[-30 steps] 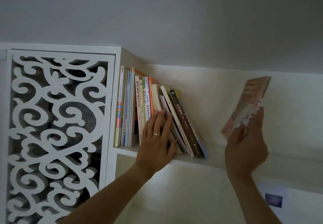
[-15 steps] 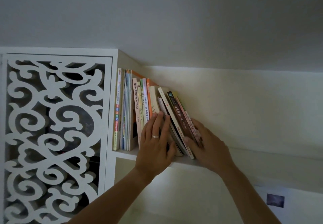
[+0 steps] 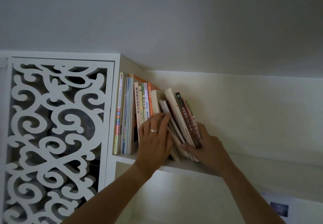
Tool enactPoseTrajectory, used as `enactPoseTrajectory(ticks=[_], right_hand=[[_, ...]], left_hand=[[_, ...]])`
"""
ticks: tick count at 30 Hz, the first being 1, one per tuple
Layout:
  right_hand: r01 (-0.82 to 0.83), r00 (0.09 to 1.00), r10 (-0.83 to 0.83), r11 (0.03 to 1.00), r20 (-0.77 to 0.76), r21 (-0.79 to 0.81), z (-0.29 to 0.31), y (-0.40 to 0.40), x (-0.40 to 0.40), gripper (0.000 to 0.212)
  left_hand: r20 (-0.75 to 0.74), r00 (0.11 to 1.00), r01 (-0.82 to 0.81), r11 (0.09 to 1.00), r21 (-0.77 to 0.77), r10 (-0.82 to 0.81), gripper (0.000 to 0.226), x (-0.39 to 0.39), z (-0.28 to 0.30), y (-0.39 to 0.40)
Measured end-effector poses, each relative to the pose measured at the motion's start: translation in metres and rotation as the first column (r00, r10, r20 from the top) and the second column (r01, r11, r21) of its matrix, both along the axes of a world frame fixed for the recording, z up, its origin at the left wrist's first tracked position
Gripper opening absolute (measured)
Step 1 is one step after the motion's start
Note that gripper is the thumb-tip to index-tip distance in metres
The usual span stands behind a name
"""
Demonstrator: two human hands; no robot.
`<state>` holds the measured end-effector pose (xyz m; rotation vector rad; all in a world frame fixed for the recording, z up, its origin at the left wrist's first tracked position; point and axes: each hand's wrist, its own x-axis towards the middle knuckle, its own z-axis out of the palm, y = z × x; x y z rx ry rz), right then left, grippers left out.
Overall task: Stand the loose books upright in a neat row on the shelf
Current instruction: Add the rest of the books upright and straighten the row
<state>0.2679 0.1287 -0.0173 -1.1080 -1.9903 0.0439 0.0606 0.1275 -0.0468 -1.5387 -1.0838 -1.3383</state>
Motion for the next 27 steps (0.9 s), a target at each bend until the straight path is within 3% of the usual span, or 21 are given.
enactPoseTrajectory(ticks=[4, 7, 10, 17, 23, 27], right_hand=[[0.071, 0.994, -0.067, 0.997, -0.089, 0.037, -0.006, 0.004, 0.001, 0.068], [0.057, 0.992, -0.054, 0.998, -0.113, 0.018, -0.007, 0.001, -0.003, 0.068], [0.108, 0.99, -0.104, 0.993, -0.099, 0.038, -0.011, 0.001, -0.011, 0.063], [0.186, 0.98, -0.177, 0.978, -0.096, 0.096, -0.017, 0.006, -0.017, 0.049], [0.222, 0.975, -0.216, 0.967, -0.058, 0.122, -0.019, 0.006, -0.019, 0.047], [0.224, 0.974, -0.219, 0.966, -0.055, 0.128, -0.02, 0.005, -0.018, 0.053]], left_hand=[[-0.045, 0.996, -0.072, 0.997, 0.018, 0.073, 0.052, -0.002, -0.005, 0.002], [0.02, 0.997, -0.07, 0.997, 0.024, 0.07, 0.05, 0.004, -0.001, 0.002], [0.079, 0.983, -0.169, 0.985, 0.042, 0.165, 0.048, 0.011, 0.005, 0.004], [0.068, 0.958, -0.286, 0.953, 0.1, 0.28, 0.063, 0.011, 0.042, 0.007], [0.137, 0.946, -0.283, 0.954, -0.094, 0.294, 0.04, 0.022, 0.064, 0.004], [0.28, 0.935, -0.221, 0.975, -0.027, 0.219, 0.028, 0.038, 0.061, 0.0]])
